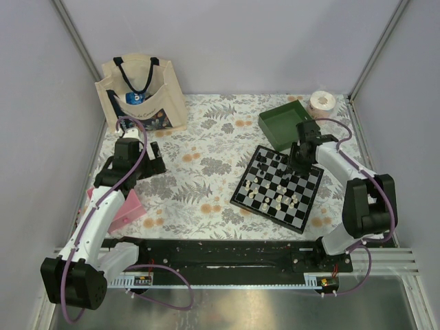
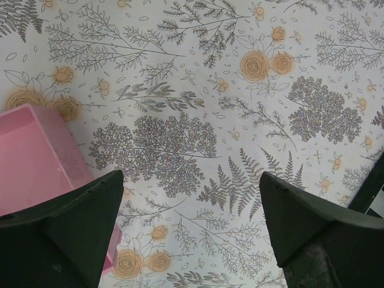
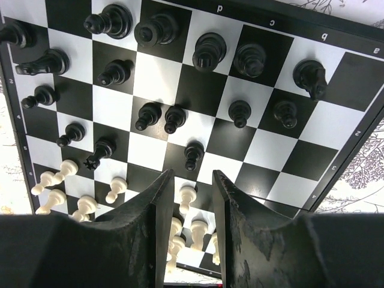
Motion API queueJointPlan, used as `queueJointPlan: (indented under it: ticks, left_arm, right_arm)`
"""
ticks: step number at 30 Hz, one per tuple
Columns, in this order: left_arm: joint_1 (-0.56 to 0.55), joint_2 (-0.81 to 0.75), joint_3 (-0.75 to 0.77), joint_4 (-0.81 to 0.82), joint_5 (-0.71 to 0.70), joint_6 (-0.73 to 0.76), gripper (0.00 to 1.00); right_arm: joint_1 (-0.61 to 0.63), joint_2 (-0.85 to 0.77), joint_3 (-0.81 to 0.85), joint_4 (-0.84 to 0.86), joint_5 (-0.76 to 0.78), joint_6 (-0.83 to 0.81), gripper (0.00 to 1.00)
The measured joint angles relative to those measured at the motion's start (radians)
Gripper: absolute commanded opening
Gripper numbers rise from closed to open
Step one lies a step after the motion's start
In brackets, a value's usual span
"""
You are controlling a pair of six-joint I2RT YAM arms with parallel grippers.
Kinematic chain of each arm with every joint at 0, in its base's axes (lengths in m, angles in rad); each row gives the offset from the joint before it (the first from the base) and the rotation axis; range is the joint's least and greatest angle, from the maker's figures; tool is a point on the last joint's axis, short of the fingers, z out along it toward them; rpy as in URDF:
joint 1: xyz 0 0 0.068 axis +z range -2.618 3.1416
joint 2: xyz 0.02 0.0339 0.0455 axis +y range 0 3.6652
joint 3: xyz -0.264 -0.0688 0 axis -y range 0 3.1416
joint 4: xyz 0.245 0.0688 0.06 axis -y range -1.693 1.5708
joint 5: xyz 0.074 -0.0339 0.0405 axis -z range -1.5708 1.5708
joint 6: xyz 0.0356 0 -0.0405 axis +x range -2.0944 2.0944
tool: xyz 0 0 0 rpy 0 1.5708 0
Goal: Set up the chess pieces on the board
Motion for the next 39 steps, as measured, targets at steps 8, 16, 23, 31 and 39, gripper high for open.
queueJointPlan:
  ticks: [8,16,23,31,39]
  left_arm:
    - [0.0,0.0,0.0,0.0,0.0,0.0,0.99]
    - [0.0,0.0,0.0,0.0,0.0,0.0,0.99]
    - [0.0,0.0,0.0,0.0,0.0,0.0,0.99]
    - [0.0,0.0,0.0,0.0,0.0,0.0,0.99]
    - [0.0,0.0,0.0,0.0,0.0,0.0,0.99]
  right_arm:
    - [0.009,0.051,0.0,0.0,0.0,0.0,0.39]
    - [0.013,0.088,0.0,0.0,0.0,0.0,0.38]
    - [0.013,0.118,0.001,0.002,0.0,0.0,0.36]
    - [0.014,0.126,0.002,0.009,0.0,0.0,0.18]
    - [0.014,0.12,0.01,0.008,0.002,-0.006,0.06]
